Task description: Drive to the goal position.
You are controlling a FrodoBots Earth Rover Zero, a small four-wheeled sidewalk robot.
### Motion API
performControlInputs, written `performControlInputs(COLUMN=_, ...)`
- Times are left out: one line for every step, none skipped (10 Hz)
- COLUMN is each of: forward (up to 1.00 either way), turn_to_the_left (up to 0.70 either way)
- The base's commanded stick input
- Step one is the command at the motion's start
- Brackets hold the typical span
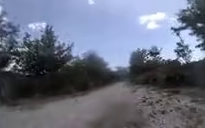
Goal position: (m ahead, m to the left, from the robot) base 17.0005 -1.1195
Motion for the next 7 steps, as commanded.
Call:
performControlInputs(forward=0.85, turn_to_the_left=0.00)
performControlInputs(forward=0.85, turn_to_the_left=0.00)
performControlInputs(forward=0.85, turn_to_the_left=0.00)
performControlInputs(forward=0.85, turn_to_the_left=0.00)
performControlInputs(forward=0.85, turn_to_the_left=0.00)
performControlInputs(forward=0.85, turn_to_the_left=0.00)
performControlInputs(forward=0.85, turn_to_the_left=0.00)
